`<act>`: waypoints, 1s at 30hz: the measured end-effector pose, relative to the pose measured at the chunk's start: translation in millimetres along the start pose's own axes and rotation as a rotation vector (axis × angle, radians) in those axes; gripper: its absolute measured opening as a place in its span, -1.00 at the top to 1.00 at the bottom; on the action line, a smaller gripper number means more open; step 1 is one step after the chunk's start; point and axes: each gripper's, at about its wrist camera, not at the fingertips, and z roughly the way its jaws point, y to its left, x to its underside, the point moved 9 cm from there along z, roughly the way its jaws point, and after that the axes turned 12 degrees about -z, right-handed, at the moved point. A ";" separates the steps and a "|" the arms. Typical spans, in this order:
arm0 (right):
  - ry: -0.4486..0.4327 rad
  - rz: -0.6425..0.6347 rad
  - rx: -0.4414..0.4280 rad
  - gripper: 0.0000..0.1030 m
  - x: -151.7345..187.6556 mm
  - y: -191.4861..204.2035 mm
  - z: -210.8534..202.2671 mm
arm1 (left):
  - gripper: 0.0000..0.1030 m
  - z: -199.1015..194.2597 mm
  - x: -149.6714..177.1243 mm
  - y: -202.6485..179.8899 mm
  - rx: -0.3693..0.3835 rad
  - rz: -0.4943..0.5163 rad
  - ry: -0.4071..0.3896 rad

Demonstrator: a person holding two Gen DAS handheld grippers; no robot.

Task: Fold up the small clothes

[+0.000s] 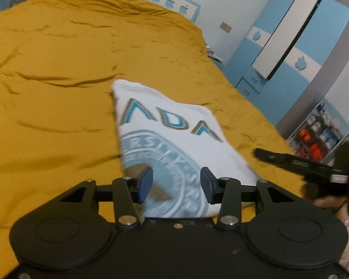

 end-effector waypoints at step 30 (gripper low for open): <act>-0.053 0.003 -0.052 0.54 -2.2 18.2 -2.4 | -0.20 60.7 11.8 -0.5 -0.011 -0.048 0.097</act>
